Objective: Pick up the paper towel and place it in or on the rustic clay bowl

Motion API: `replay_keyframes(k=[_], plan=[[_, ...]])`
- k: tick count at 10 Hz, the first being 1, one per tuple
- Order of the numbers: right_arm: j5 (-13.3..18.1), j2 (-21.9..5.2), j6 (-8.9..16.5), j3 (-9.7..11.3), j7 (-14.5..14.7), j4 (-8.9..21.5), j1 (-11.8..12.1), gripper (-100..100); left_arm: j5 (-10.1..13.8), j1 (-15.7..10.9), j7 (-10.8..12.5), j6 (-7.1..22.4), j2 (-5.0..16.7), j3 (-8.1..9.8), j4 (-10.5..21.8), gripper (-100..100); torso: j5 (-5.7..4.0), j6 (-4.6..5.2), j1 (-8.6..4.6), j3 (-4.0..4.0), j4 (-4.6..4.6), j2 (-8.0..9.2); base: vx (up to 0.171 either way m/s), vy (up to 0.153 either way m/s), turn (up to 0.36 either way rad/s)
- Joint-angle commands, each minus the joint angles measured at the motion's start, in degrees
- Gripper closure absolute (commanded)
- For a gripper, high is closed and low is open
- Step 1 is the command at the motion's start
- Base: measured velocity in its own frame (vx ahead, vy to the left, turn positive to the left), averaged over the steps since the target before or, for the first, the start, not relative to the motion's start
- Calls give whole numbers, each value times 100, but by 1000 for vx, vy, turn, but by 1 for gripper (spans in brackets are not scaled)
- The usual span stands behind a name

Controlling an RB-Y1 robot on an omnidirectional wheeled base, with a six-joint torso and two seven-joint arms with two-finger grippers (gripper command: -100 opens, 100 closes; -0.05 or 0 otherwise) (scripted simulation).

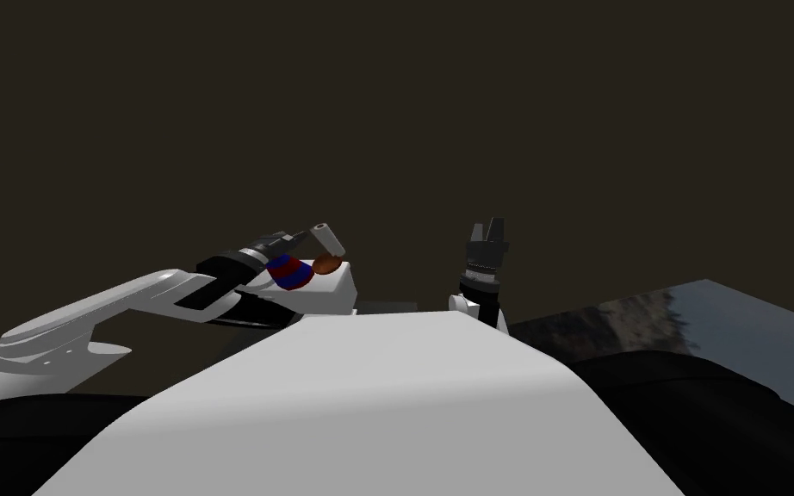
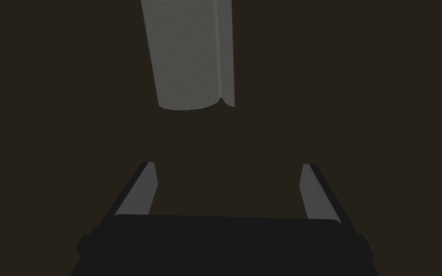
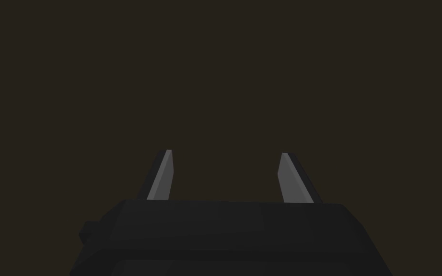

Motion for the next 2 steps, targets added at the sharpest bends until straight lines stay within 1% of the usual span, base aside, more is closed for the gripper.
replay_keyframes(k=[1, 2], plan=[[0, 0, 0, 0, 0, 0, 0, 0, 0, 0, 0, 0, 0, 0, 0, 0, 0, 0, 0, 0, 0, 0, 0, 0, 0], [0, 0, 0, 0, 0, 0, 0, 0, 0, 0, 0, 0, 0, 0, 0, 0, 0, 0, 0, 0, 0, 0, 0, 0, 0]])
